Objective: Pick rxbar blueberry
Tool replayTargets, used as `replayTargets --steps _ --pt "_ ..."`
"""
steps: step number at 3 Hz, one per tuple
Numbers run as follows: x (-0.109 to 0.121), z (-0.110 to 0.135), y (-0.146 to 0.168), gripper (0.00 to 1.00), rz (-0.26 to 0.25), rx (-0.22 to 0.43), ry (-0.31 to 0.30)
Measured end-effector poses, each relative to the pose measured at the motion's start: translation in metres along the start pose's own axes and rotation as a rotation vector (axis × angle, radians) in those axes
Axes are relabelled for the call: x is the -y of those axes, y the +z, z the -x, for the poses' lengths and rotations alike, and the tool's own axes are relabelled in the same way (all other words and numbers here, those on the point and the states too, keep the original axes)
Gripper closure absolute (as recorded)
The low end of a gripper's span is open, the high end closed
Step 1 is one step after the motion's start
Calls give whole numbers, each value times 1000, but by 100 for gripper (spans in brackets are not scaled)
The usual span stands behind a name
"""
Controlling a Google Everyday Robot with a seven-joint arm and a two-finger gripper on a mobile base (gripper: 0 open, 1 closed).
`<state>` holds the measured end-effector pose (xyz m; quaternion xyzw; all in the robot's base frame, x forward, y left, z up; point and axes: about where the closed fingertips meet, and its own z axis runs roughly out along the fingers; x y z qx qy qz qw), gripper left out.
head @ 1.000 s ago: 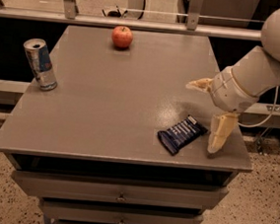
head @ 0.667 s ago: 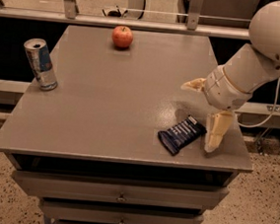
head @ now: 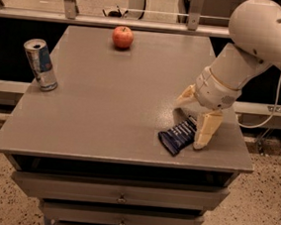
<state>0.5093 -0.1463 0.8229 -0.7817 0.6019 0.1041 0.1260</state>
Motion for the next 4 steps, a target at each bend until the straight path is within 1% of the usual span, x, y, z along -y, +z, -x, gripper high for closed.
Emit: replayTargets --steps 3,4 --pt "2 4 -6 95 7 -6 5" --pt "22 -6 -24 100 -76 33 100"
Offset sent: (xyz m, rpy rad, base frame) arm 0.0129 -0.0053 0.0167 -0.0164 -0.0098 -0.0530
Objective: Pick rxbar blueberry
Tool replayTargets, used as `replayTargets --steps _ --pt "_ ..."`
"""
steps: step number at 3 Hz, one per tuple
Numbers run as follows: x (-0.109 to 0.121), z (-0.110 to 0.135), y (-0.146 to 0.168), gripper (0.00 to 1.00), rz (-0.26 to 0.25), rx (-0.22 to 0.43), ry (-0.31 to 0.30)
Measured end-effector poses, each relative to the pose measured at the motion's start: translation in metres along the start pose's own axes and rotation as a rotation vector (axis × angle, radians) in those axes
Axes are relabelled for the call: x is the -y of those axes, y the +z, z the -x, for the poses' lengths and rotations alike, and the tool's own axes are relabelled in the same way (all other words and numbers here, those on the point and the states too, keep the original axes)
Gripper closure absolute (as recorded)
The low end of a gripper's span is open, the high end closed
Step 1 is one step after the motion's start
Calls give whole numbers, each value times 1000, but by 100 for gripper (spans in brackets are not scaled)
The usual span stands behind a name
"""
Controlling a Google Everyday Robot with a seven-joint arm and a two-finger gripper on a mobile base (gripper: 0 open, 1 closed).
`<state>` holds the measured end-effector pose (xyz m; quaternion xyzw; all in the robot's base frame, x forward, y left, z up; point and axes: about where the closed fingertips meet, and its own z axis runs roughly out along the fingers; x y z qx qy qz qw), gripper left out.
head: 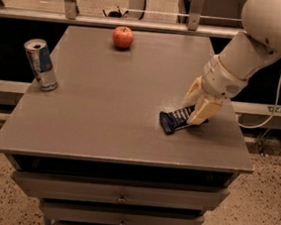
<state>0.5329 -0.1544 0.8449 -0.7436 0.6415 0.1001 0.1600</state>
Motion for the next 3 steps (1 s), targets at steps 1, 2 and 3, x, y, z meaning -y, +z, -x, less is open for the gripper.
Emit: replayTargets --steps 1,2,3 --pt "22 -2 -17 100 -89 72 78" --pt "44 3 -37 100 -189 187 155" --pt "59 10 -54 100 -267 319 217"
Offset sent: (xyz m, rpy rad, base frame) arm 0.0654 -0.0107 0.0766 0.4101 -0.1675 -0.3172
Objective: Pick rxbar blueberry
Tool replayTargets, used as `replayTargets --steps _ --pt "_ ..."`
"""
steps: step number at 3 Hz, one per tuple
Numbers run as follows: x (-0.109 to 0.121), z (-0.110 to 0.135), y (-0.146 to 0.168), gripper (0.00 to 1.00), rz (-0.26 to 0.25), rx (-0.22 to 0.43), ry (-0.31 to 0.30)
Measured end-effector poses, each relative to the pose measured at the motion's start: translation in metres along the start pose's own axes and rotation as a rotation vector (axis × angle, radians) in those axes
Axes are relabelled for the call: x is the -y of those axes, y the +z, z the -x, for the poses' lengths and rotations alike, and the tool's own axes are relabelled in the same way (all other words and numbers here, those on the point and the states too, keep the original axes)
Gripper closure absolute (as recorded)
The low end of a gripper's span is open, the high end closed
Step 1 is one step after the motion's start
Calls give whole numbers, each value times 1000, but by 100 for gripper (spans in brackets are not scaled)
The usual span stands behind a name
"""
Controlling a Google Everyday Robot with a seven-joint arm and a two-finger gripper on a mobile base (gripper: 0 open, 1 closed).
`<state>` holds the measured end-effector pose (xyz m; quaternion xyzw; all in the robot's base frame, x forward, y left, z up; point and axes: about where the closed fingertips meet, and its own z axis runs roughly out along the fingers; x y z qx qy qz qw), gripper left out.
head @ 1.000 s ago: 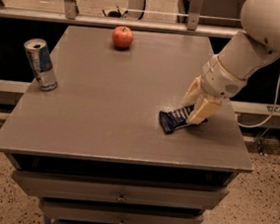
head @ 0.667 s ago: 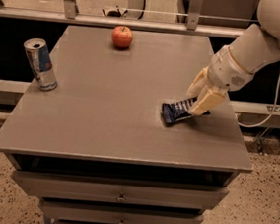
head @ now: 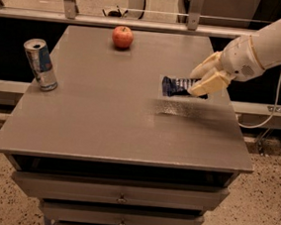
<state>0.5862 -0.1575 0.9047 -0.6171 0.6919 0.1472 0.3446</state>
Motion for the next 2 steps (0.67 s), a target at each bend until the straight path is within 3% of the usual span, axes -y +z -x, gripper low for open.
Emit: replayTargets --steps 1,2 --pt "10 7 -5 100 -27 155 114" --pt "9 13 -5 100 -19 199 136"
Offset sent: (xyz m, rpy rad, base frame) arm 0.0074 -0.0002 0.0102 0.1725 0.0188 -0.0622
